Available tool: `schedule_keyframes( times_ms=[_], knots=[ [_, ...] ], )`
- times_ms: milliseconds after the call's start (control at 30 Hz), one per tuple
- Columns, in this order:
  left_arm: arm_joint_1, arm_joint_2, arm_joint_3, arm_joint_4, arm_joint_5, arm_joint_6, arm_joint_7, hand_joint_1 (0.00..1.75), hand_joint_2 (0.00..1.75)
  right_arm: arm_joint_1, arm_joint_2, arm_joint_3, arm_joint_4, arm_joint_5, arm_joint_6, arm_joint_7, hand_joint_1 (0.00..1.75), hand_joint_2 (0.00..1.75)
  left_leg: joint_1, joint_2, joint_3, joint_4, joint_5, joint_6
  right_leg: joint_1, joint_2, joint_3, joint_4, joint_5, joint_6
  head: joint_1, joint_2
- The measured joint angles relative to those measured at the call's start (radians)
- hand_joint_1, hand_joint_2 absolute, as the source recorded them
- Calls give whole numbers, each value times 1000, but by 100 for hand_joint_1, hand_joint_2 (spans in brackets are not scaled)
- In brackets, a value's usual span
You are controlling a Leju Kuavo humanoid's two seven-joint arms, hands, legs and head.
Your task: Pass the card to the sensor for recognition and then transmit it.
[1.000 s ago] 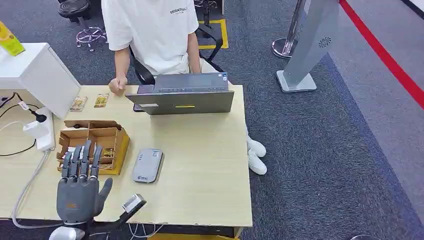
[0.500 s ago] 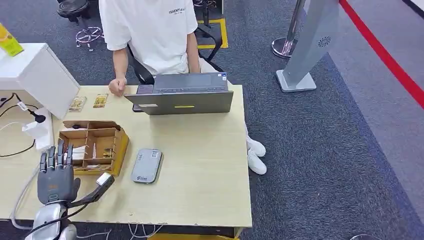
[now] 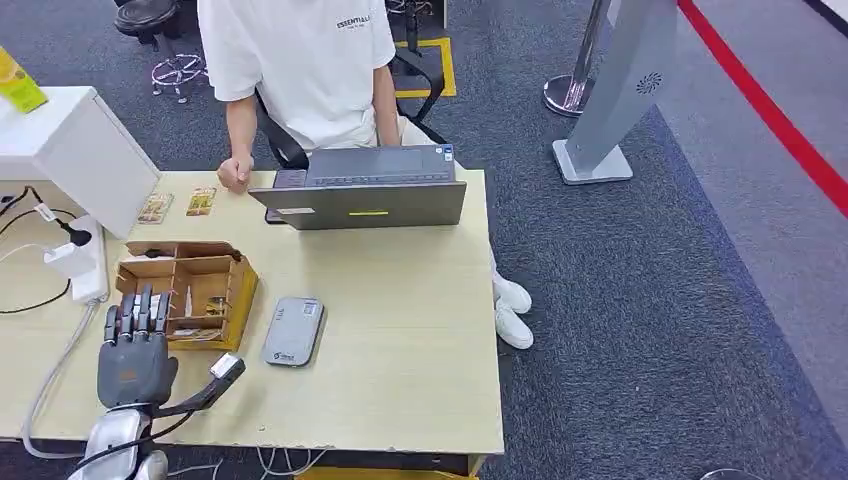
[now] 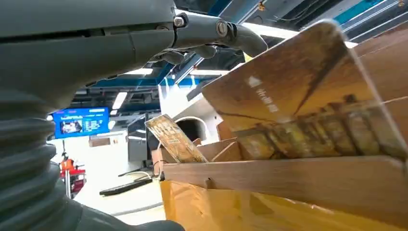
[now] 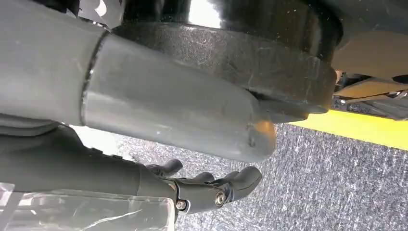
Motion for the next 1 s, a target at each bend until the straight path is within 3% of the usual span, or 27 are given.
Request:
schedule_keyframes(
  times_ms=[167, 500, 1000],
  knots=[
    [4, -16, -2, -20, -29, 37, -8, 0, 175, -1, 0, 9, 0, -3, 0, 2, 0, 0, 0, 0, 0, 0, 0, 0, 0, 0, 0, 0, 0, 0, 0, 0],
    [22, -37, -11, -119, -30, 36, -11, 0, 175, -2, 0, 23, 0, -10, 0, 1, 0, 0, 0, 0, 0, 0, 0, 0, 0, 1, 0, 0, 0, 0, 0, 0],
    [28, -43, -28, -129, -10, 32, -34, 0, 175, -3, 0, 31, 0, -10, 0, 1, 0, 0, 0, 0, 0, 0, 0, 0, 0, 1, 0, 0, 0, 0, 0, 0]
  ],
)
